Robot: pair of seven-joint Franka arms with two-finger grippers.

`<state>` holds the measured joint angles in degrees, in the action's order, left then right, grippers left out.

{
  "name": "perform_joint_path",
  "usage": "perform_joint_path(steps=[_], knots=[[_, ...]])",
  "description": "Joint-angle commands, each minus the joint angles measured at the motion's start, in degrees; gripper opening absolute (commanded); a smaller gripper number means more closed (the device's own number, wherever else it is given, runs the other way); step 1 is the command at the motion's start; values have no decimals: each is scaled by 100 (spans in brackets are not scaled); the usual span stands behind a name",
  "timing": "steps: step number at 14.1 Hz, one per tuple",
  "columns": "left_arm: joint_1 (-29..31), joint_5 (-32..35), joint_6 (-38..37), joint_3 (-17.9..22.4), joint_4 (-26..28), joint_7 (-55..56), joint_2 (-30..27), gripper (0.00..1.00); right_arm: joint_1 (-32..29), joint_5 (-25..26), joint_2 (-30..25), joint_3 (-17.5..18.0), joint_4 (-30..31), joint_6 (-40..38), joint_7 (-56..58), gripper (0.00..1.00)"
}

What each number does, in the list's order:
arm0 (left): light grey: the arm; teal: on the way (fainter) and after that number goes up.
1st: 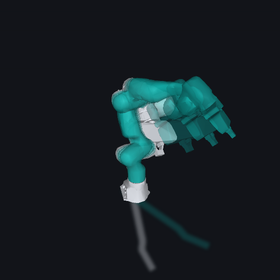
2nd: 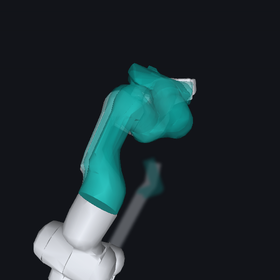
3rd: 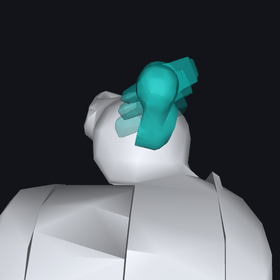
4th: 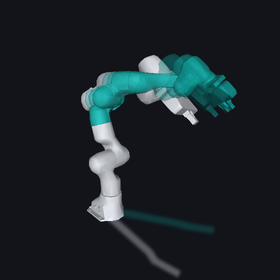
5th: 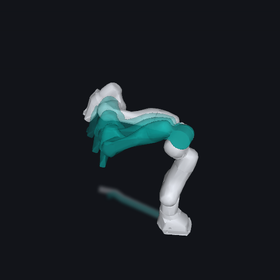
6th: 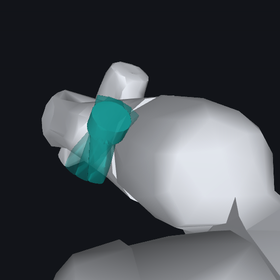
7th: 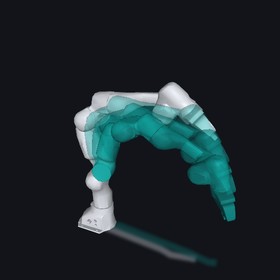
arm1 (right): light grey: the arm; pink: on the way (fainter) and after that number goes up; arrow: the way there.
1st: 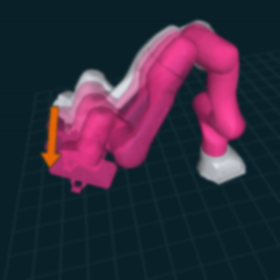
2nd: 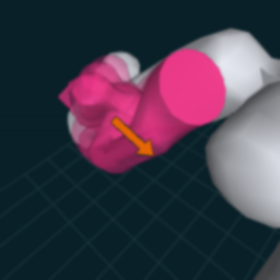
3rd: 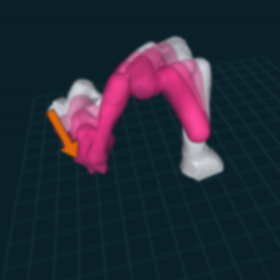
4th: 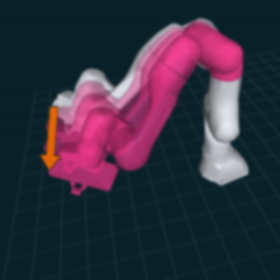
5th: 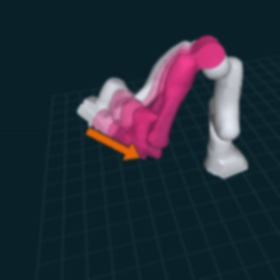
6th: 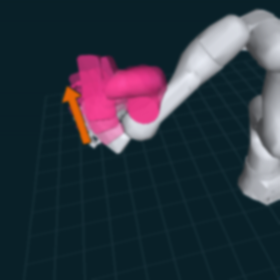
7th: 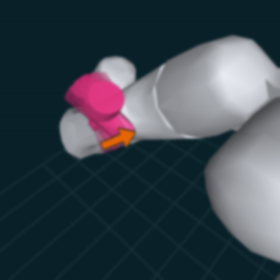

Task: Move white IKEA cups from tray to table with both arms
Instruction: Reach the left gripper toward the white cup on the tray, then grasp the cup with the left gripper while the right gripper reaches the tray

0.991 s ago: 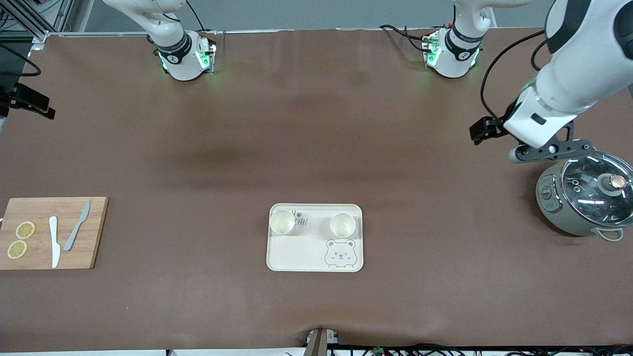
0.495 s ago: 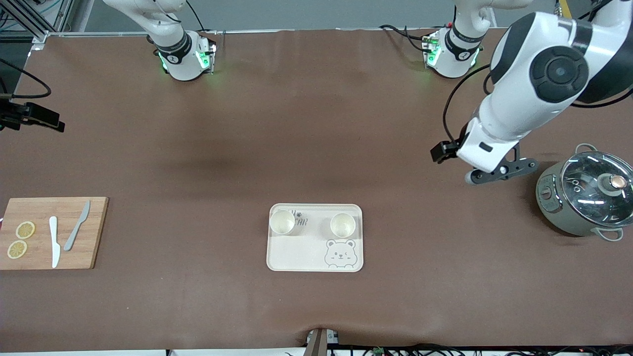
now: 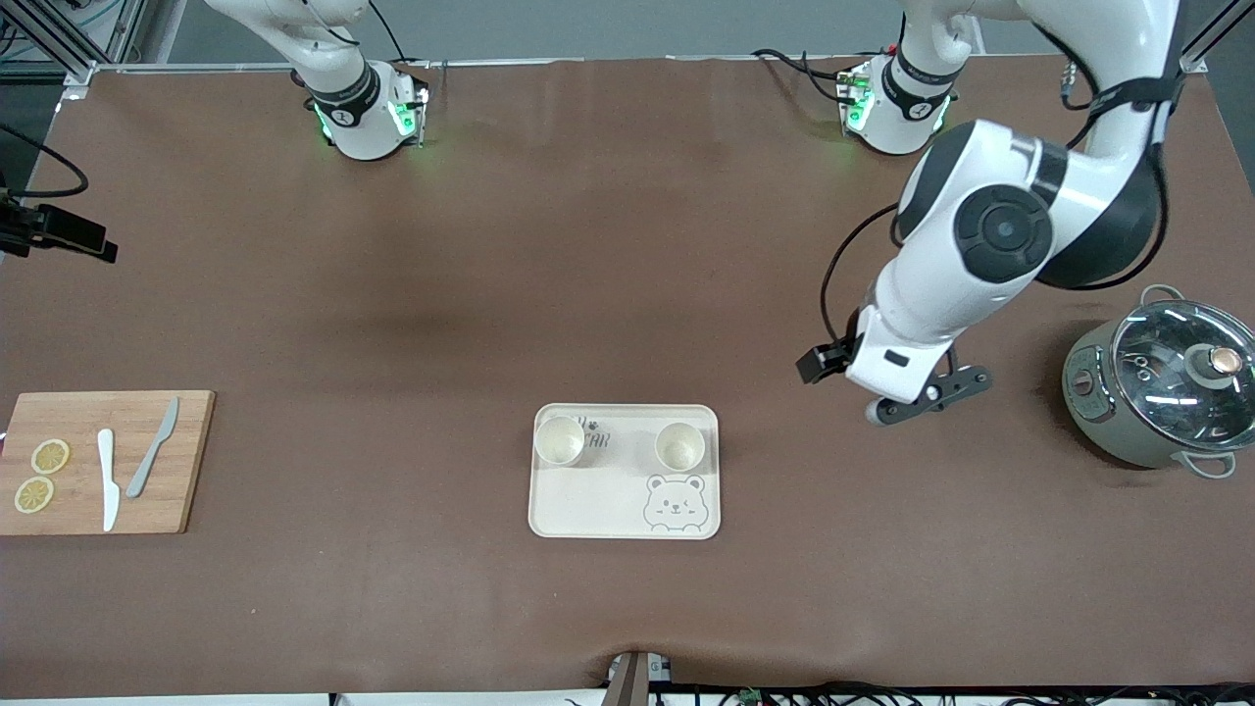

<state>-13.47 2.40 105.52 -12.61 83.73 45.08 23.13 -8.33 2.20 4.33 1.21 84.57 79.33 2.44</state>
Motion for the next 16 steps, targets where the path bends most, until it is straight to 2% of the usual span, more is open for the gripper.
perform_joint_path(steps=[1, 3, 8, 11, 16], knots=[[-104, -2, 301, -13, -217, 124, 296, 100, -221, -44, 278, 54, -143, -23, 72, 100], [-243, -2, 600, -5, -217, 116, 472, 100, -450, -166, 393, 72, -143, 134, 63, 100], [-525, 15, 1277, 57, -217, 168, 938, 100, -468, -229, 911, 63, -143, 494, 81, 100], [-771, 59, 1839, 75, -269, 861, 1263, 100, -477, -114, 1245, 63, -143, 820, 90, 100], [-1105, 682, 2016, 171, -621, 1407, 1834, 100, -407, -237, 1746, 72, -37, 1531, 2, 100]])
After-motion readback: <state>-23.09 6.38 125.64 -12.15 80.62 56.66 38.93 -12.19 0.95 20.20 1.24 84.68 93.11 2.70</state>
